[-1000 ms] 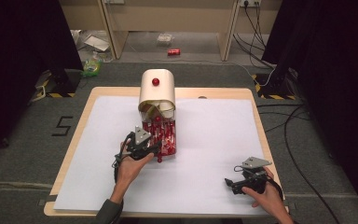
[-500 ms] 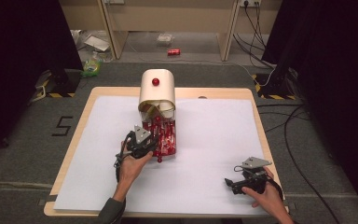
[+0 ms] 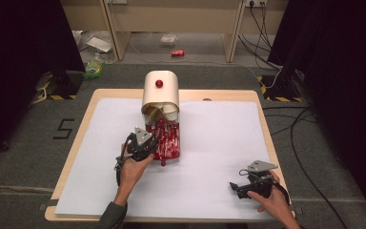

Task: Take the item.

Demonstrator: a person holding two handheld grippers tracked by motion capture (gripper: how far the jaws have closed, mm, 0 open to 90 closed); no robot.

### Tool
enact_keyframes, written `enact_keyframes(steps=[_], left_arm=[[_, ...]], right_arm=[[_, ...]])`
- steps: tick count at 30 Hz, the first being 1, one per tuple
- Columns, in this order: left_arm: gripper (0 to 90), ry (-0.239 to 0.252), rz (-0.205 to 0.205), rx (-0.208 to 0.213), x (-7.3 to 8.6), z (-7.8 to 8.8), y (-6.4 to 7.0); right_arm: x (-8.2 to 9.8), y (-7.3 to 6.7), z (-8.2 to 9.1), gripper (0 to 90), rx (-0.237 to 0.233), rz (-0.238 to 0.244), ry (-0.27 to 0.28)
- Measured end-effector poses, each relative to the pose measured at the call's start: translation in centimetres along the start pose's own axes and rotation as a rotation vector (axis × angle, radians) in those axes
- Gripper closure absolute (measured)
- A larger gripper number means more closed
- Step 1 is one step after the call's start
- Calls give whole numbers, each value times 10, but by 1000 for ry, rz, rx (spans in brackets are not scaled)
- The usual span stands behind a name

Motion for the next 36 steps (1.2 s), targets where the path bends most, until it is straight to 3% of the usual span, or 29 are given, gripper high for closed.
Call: enact_keyframes(steps=[3,7,15,20,25,36], left_arm=[[716,2,-22,-7,0,-1,3],[679,6,-13,0,0,-1,5],[684,-33,-35,15,5,-5,13],[738,-27,-22,17,7,-6,14],[849,10,-2,16,2,-1,12],[865,8,2,42,-5,9,5]], right_arm=[[0,0,0,3,1,1,0],[0,-1,0,4,1,-1,0],[0,0,0,4,1,2,1],[0,0,0,4,1,-1,0],[0,0,0,4,1,1,0],[0,-1,0,4,1,-1,0]])
Point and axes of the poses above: each handheld gripper's, and its own axes: z roughly backward along the jaws, x roughly out of its underside, y roughly to its right, the point moved 5 cm from there along -z, roughly forward along the jaws, and after that the axes turned 10 degrees about y, right-handed, at the moved point
